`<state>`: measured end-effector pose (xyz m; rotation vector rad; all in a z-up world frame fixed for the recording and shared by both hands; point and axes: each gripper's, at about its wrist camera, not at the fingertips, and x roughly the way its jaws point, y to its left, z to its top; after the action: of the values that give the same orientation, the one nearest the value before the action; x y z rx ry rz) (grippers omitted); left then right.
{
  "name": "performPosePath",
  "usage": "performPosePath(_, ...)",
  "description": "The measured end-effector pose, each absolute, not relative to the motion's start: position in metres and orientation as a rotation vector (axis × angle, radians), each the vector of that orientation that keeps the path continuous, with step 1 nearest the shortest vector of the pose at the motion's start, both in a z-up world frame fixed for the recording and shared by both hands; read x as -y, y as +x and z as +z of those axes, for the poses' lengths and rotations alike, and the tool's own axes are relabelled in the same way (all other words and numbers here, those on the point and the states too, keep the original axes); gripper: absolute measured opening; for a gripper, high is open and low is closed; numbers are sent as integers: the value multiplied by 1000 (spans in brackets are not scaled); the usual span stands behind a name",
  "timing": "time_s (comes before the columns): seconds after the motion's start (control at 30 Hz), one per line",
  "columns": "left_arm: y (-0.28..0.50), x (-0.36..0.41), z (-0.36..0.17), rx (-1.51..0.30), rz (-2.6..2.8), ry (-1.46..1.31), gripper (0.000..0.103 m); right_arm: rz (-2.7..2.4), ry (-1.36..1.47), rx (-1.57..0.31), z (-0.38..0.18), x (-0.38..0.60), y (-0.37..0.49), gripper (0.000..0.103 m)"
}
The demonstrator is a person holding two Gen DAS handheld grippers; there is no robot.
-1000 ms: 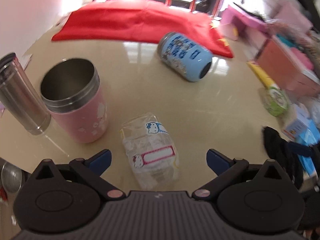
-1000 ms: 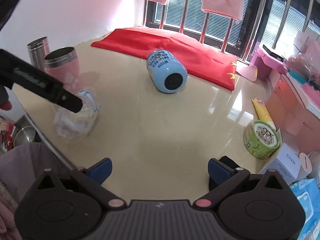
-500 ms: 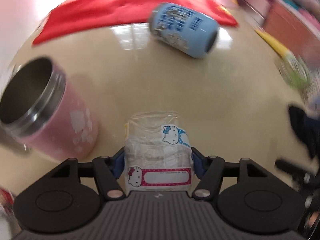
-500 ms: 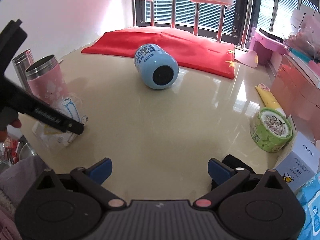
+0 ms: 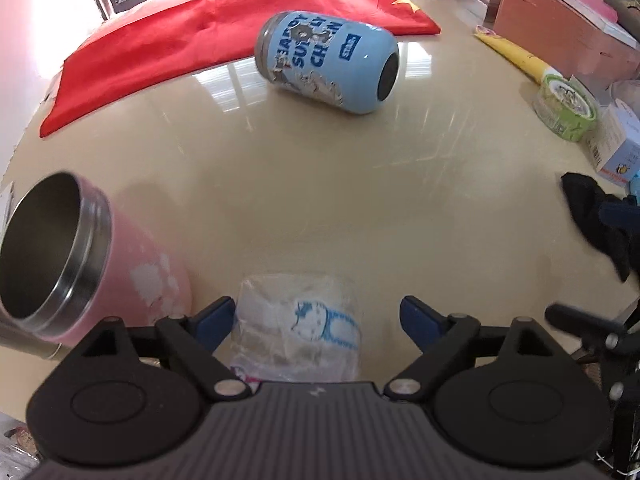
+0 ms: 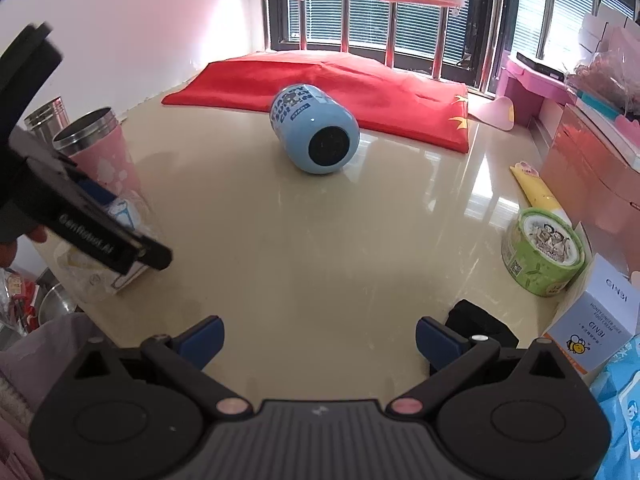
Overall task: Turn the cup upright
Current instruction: 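Rotate the bottle upright with the left tool and lower it beside the pink cup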
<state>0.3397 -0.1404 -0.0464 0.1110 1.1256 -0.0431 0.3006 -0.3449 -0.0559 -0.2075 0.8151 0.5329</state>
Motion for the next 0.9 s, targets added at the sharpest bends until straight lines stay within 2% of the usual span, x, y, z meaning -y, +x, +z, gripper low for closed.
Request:
performPosePath(0.03,342,143,-46,-1124,-48,117,90,533,-209,-814,-55,345,300,102)
performPosePath(0.1,344,143,-48,-1130,-47,121,70,530,-209,-813,-53,345,298,102)
performPosePath(0.2,342,142,-45,-1115,-68,103,66,529,-208,-809,-50,345,295,102)
performPosePath(0.53,317,125,-17,-870,-87,-17,69,521,-167,-811,-50,344,287,102)
performPosePath(0.9,307,123,-22,-694,-87,-68,68,507,-115,-815,-50,343,275,102)
